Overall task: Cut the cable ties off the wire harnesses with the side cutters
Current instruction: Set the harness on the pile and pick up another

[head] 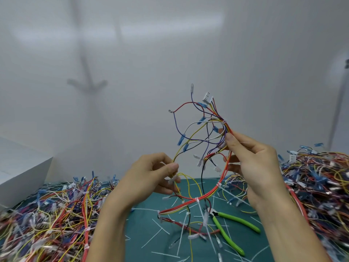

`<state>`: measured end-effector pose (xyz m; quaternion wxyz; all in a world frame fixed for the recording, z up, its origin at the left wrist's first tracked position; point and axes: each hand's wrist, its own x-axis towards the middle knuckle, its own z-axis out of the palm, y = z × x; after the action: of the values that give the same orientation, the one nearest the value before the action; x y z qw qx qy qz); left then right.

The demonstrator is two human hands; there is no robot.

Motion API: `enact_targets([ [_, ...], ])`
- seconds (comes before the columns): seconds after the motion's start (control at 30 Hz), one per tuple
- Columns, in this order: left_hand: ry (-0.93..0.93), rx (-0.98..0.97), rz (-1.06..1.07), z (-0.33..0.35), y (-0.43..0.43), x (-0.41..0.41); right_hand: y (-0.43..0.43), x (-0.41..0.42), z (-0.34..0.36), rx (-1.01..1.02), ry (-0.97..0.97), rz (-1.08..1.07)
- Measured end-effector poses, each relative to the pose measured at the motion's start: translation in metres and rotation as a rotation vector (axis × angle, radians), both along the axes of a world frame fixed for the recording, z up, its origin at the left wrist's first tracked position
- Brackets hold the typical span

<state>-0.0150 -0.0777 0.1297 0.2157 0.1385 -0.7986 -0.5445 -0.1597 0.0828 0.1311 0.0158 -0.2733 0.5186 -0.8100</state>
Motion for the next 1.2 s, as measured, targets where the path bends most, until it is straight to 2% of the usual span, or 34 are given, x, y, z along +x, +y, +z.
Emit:
enact_targets([
  [0.17, -0.251, -0.138, -0.174, -0.004, -0.003, 0.002, 0.001, 0.0, 0.0, -0.056, -0.047, -0.035],
  [0.37, -0.289, -0.169, -0.347, -0.005, -0.002, 0.004, 0.003, -0.003, 0.0, -0.109, -0.116, -0.146],
  [0.5, -0.316, -0.211, -0.374, -0.008, -0.002, 0.004, 0.004, -0.003, -0.001, -0.129, -0.151, -0.167],
  [0.63, -0.326, -0.232, -0.348, -0.01, -0.003, 0.002, 0.004, -0.003, 0.0, -0.154, -0.187, -0.146],
  [0.77, -0.323, -0.147, -0.309, -0.013, -0.007, 0.002, 0.005, -0.002, 0.003, -0.186, -0.241, -0.076],
  [0.93, -0.282, -0.078, -0.373, -0.016, -0.011, 0.004, 0.007, -0.002, 0.004, -0.185, -0.241, -0.06],
  [1.2, -0.141, 0.013, -0.17, -0.02, -0.015, 0.0, 0.011, -0.004, 0.006, -0.17, -0.234, -0.078],
])
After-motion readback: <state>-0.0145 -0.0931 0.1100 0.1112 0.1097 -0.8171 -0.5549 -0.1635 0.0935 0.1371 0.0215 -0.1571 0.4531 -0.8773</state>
